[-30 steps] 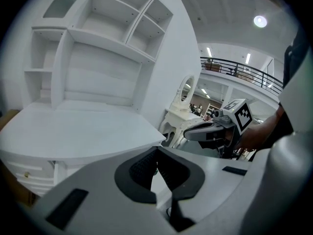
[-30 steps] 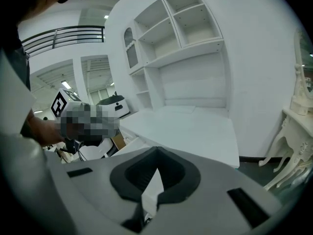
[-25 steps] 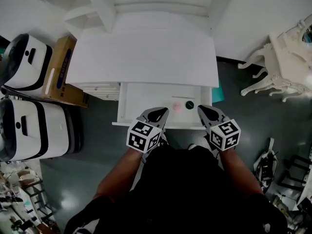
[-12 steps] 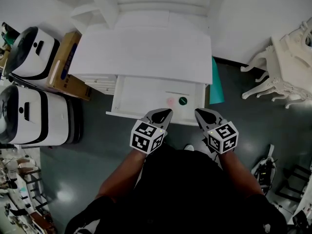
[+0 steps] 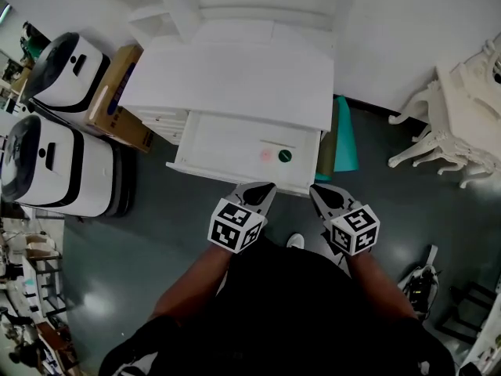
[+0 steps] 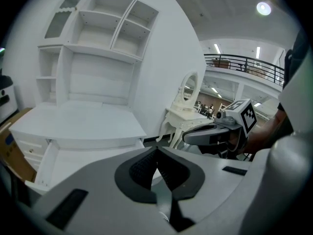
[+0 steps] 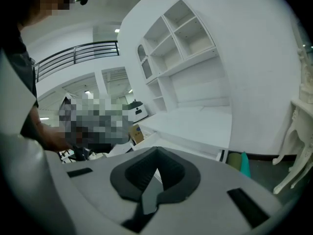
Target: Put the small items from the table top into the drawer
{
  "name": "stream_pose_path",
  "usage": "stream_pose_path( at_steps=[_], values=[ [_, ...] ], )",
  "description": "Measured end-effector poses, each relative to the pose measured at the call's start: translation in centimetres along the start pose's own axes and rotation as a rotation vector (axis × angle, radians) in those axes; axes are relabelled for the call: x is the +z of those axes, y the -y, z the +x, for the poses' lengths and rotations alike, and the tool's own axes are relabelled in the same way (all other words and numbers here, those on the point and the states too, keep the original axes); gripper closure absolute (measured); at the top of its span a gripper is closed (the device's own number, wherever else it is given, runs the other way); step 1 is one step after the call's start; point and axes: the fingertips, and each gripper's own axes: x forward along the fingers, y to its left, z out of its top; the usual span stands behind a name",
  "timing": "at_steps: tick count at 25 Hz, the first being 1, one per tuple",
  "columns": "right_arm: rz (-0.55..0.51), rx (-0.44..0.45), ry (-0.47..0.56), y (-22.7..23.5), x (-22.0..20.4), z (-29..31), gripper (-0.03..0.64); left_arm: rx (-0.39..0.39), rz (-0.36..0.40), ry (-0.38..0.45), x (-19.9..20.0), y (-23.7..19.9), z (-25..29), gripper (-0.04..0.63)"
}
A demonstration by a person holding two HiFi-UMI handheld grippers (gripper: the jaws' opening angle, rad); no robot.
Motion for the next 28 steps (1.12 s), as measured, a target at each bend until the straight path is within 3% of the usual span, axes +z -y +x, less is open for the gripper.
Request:
stream_pose_path(
  at_steps=[8,15,23,28],
  values=[
    [-0.011,0.043,-0.002,0.2,-2.5,-4.0,0.592,0.060,-0.075,0.060,-1.4,3.8,-1.4,0.592],
    [0.047,0.098,0.004,-1.0,-3.4,-4.8,0.592,0.092,-0.101,0.034,-3.2,4.5,-3.0,0.592],
    [0.016,0.052,0.019,-1.7,-1.6,-2.6,0.591,0.052,-0.017,0.042,-0.4,2.6,-3.6,0.592],
    [0.020,0.008,0.037,-2.7,-0.8,-1.1,0.592,0.020,-0.003,0.025,-0.5,1.0,-4.6,0.592]
  ],
)
